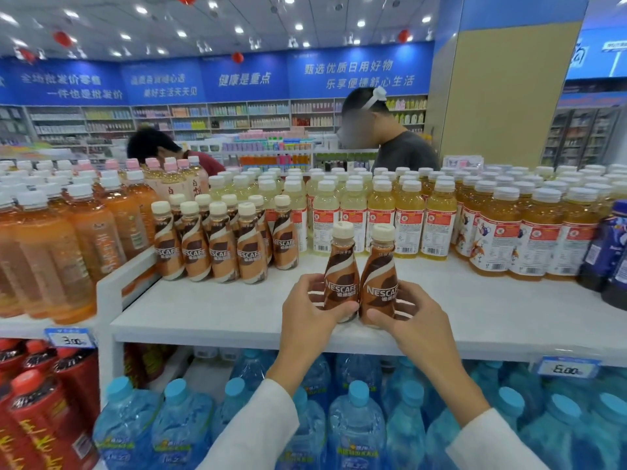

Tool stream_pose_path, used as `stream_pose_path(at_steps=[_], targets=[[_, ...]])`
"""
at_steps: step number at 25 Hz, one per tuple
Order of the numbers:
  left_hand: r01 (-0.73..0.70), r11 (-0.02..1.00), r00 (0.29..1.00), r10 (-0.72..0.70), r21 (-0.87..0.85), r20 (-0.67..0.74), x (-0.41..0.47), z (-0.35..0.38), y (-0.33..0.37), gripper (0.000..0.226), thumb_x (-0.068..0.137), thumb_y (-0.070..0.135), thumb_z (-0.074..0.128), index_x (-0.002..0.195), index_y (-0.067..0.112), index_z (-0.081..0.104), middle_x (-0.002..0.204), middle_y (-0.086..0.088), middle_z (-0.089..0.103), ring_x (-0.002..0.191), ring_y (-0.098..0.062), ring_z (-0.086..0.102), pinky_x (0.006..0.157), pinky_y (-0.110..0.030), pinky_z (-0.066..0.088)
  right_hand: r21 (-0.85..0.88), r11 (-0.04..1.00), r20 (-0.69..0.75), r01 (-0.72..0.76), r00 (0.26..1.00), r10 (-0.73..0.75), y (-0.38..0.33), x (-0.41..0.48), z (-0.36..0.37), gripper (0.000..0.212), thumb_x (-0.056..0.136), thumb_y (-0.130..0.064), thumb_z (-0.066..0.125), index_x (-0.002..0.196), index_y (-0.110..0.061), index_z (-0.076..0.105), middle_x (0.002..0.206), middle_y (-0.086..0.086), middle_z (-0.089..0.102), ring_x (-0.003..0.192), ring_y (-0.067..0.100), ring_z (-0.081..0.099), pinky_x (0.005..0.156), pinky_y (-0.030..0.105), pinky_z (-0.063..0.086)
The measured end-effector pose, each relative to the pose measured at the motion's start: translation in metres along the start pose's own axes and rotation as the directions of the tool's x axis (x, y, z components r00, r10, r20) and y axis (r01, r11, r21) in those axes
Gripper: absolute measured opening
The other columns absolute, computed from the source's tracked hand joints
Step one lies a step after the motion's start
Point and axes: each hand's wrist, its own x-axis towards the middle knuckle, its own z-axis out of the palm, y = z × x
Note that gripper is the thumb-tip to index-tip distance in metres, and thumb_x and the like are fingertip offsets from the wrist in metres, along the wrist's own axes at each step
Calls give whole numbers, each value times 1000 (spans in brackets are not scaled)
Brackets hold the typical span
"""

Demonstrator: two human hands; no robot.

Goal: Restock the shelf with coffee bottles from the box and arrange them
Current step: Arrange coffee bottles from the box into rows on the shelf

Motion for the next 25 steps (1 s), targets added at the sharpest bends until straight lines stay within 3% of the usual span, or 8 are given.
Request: stream_pose_path(at_steps=[2, 4, 7, 12, 15, 18, 21, 25], targets=[[-16, 1000, 1000, 16, 11, -14, -1, 1, -3, 66, 64, 40, 93, 119, 30, 58, 112, 17, 67, 101, -1, 64, 86, -17, 51, 33, 999, -20, -6, 1000, 7, 2, -3, 1, 75, 68, -26, 93, 134, -25, 57, 117, -13, 66, 103, 3, 65, 85, 17, 50], [-29, 999, 999, 29, 21, -20, -2, 3, -5, 67, 64, 42, 92, 121, 32, 57, 113, 17, 66, 103, -2, 64, 89, -20, 53, 70, 997, -36, -12, 999, 15, 2, -5, 1, 71, 70, -26, 91, 132, -28, 57, 118, -12, 67, 104, 5, 66, 88, 21, 53], [-38, 999, 999, 39, 16, -32, -1, 4, -7, 67, 65, 44, 91, 122, 33, 56, 114, 18, 65, 103, -2, 64, 89, -22, 54, 34, 999, -60, 8, 998, -6, 2, -7, 3, 58, 71, -28, 90, 119, -35, 60, 103, -22, 67, 93, -4, 67, 79, 13, 53], [-25, 1000, 996, 26, 13, -86, -4, 1, -8, 60, 68, 41, 90, 116, 38, 54, 111, 19, 64, 102, -1, 62, 87, -19, 52, 22, 1000, -93, 6, 996, -4, 0, -4, 14, 56, 70, -30, 91, 118, -34, 62, 101, -22, 68, 89, -8, 67, 72, 7, 52], [15, 1000, 990, -13, 11, -139, 2, -12, -9, 54, 71, 39, 88, 113, 34, 54, 109, 18, 64, 100, -3, 61, 79, -13, 46, 11, 1000, -53, 14, 999, -13, -7, 4, 35, 56, 71, -31, 90, 119, -31, 62, 104, -19, 69, 89, -7, 66, 73, 7, 50], [35, 999, 981, -31, 18, -193, 15, -32, -15, 52, 75, 35, 87, 115, 30, 56, 112, 12, 66, 101, -8, 63, 82, -16, 47, -13, 1000, 8, 25, 1000, -24, -17, 16, 64, 54, 73, -33, 88, 118, -30, 58, 106, -15, 67, 87, -7, 63, 73, 7, 46], [39, 997, 968, -22, 60, -252, 23, -53, -25, 52, 76, 37, 85, 118, 29, 56, 114, 12, 67, 102, -10, 64, 90, -25, 51, -27, 999, 69, 31, 997, -29, -27, 28, 91, 51, 76, -33, 87, 116, -27, 55, 108, -12, 66, 91, 3, 65, 74, 10, 47], [71, 994, 952, -44, 80, -301, 28, -85, -35, 50, 77, 34, 85, 117, 28, 55, 108, 14, 62, 98, -7, 60, 84, -21, 44, -42, 998, 129, 55, 990, -49, -38, 47, 125, 49, 77, -32, 86, 114, -22, 55, 111, -7, 68, 97, 11, 67, 79, 19, 51]])
